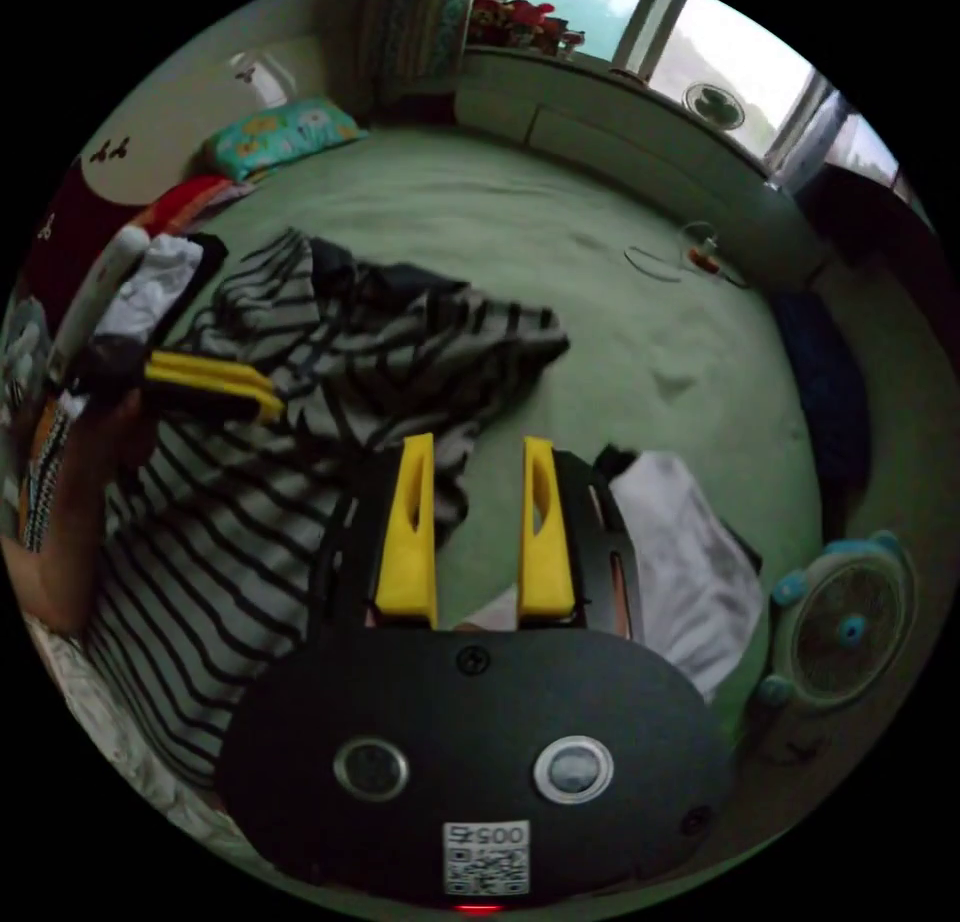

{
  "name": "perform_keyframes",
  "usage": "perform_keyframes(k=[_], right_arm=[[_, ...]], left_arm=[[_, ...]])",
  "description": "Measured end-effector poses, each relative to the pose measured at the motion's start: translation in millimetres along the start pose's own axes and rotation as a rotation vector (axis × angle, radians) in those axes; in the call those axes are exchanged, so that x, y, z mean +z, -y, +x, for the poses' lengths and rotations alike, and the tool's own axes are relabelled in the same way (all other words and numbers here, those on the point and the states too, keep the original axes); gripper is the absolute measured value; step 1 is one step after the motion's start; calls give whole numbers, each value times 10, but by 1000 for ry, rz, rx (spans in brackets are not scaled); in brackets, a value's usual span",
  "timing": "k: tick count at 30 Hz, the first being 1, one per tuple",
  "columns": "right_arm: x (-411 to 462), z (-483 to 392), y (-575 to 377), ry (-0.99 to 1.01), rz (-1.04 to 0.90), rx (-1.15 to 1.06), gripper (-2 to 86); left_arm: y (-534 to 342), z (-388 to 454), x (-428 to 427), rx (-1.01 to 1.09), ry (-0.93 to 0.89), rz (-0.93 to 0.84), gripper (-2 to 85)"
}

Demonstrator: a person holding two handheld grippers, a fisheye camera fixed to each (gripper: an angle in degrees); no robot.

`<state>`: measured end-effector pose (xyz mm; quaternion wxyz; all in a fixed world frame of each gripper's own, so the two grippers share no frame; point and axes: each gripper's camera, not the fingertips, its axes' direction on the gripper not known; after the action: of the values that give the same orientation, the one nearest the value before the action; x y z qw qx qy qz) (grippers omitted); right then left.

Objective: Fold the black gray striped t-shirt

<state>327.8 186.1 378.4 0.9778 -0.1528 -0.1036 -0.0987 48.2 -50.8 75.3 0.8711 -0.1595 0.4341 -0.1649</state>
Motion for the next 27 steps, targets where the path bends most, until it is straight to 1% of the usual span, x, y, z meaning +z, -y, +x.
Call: perform_keyframes(k=[1,3,6,10,14,17,19,21,23,24,27], right_arm=[[68,-11,-71,31,-19,13,114],[179,-40,-96,32,-38,31,105],[345,-142,-16,26,-63,26,64],[451,-227,110,-92,-105,61,-9],[321,-115,-16,-116,-179,173,-16],[223,58,-212,-33,-224,266,-16],[313,179,-308,32,-283,336,-14],[431,207,-333,58,-339,342,-10],[387,217,-309,74,-327,350,1],[298,217,-267,80,-309,355,21],[-72,153,-61,53,-163,302,47]], left_arm=[[-2,-4,-3,-1,5,0,101],[-2,-30,1,-10,23,2,100],[7,-62,32,-14,15,-14,100],[6,-85,25,-13,36,-15,101],[-3,-146,11,-13,1,-18,102],[-9,-172,5,-7,-2,-24,101],[-17,-179,6,2,-4,-31,101],[-30,-196,-6,13,3,-37,100],[-40,-236,-28,10,20,-36,100],[-46,-281,-51,0,30,-34,100],[-65,-428,-136,-33,8,-12,99]])
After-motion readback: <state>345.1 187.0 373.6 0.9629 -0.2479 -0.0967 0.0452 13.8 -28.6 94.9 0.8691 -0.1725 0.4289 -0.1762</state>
